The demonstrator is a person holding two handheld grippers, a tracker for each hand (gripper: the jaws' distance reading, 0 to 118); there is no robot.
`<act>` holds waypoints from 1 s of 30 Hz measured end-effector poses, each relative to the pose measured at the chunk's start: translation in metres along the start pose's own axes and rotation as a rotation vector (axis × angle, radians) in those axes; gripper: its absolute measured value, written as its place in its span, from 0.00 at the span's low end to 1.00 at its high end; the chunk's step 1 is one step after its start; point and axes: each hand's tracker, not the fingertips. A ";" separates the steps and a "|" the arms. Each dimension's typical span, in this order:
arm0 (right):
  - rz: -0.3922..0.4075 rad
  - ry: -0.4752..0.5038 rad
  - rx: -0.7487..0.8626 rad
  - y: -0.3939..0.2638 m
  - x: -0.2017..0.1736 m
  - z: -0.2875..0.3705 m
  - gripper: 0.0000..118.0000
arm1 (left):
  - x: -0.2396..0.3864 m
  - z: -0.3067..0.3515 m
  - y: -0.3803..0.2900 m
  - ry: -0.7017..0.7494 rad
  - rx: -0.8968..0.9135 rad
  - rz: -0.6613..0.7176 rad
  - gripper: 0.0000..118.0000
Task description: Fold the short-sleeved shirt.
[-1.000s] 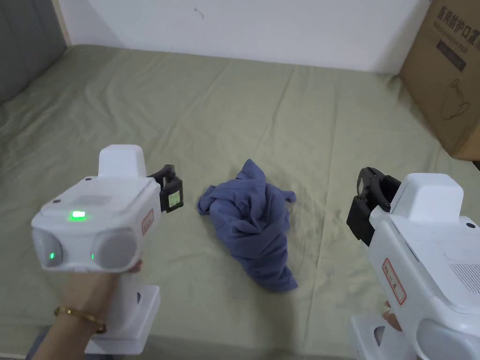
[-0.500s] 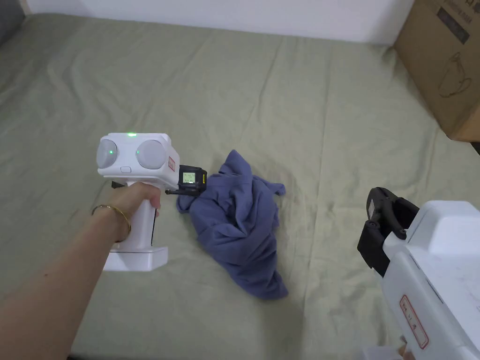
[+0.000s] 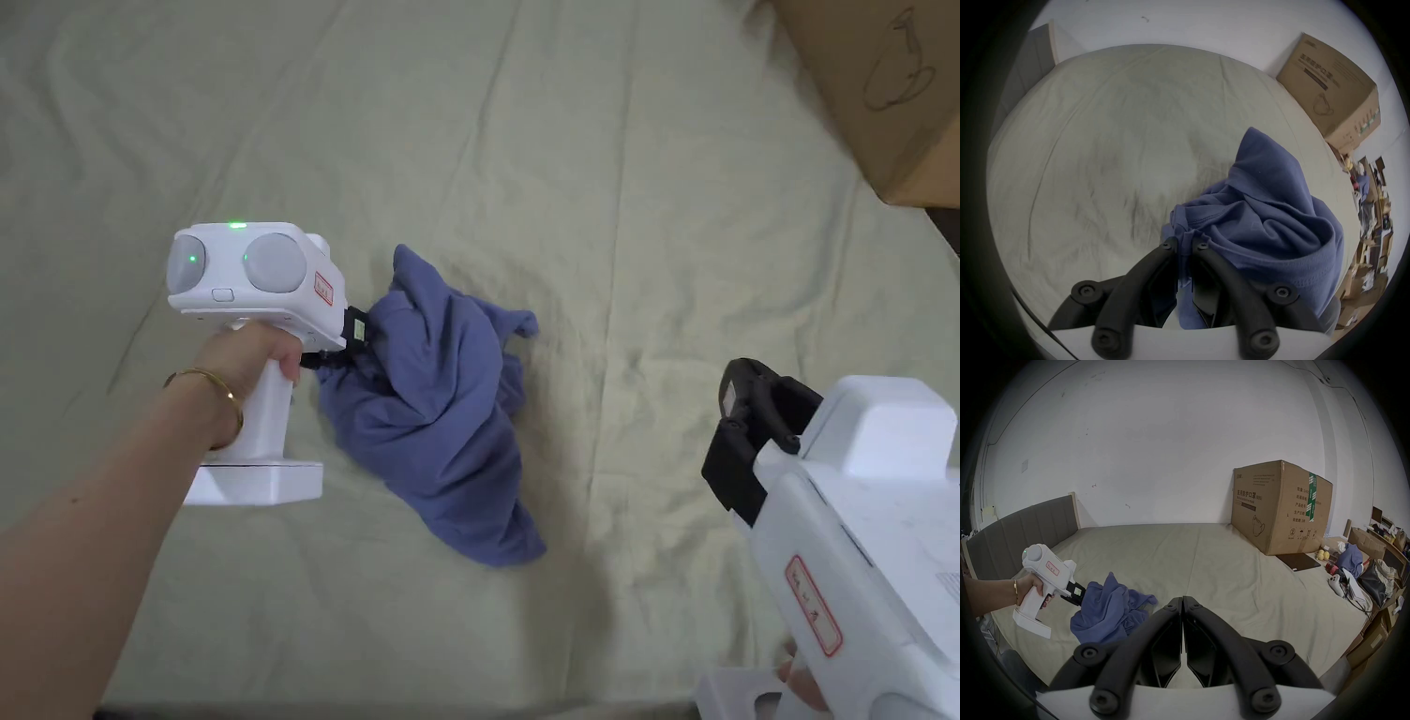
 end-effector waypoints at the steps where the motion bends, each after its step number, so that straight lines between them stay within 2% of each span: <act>1: 0.001 0.005 -0.002 0.000 -0.001 0.001 0.00 | -0.002 0.004 0.001 0.003 0.011 0.010 0.05; 6: 0.031 0.030 -0.057 0.002 -0.005 -0.006 0.02 | -0.011 0.064 0.000 -0.058 0.189 0.069 0.05; 8: 0.036 0.079 -0.145 0.001 -0.003 -0.016 0.03 | -0.016 0.092 0.000 -0.071 0.255 0.062 0.05; 9: 0.039 0.102 -0.177 0.000 -0.003 -0.021 0.13 | -0.019 0.104 -0.001 -0.071 0.273 0.062 0.05; 10: 0.051 0.123 -0.216 -0.001 -0.004 -0.026 0.34 | -0.021 0.114 -0.002 -0.074 0.290 0.060 0.05; 12: 0.096 0.136 -0.278 -0.007 -0.009 -0.039 0.90 | -0.024 0.131 -0.007 -0.076 0.317 0.052 0.05; 13: 0.097 0.129 -0.266 -0.011 -0.013 -0.043 0.97 | -0.028 0.139 -0.008 -0.070 0.333 0.051 0.05; 14: 0.122 0.136 -0.290 -0.015 -0.018 -0.048 0.98 | -0.030 0.145 -0.011 -0.064 0.345 0.051 0.05; 20: 0.239 0.274 -0.465 -0.053 -0.065 -0.085 0.98 | -0.047 0.160 -0.022 -0.061 0.361 0.082 0.05; 23: 0.239 0.334 -0.562 -0.076 -0.088 -0.106 0.97 | -0.057 0.159 -0.024 -0.058 0.360 0.094 0.05; 24: 0.230 0.352 -0.595 -0.084 -0.093 -0.112 0.94 | -0.060 0.159 -0.025 -0.055 0.359 0.097 0.05; 25: 0.228 0.352 -0.624 -0.091 -0.096 -0.118 0.85 | -0.063 0.157 -0.026 -0.050 0.359 0.107 0.05; 26: 0.217 0.344 -0.626 -0.096 -0.098 -0.121 0.69 | -0.067 0.157 -0.027 -0.047 0.358 0.118 0.05; 27: 0.207 0.330 -0.623 -0.099 -0.098 -0.122 0.39 | -0.070 0.156 -0.028 -0.047 0.355 0.126 0.05; 28: 0.185 0.317 -0.628 -0.103 -0.097 -0.122 0.19 | -0.074 0.155 -0.029 -0.047 0.350 0.133 0.05; 29: 0.159 0.320 -0.641 -0.105 -0.096 -0.124 0.09 | -0.075 0.154 -0.030 -0.046 0.346 0.138 0.05; 30: 0.120 0.349 -0.643 -0.103 -0.092 -0.123 0.09 | -0.078 0.153 -0.031 -0.042 0.342 0.145 0.05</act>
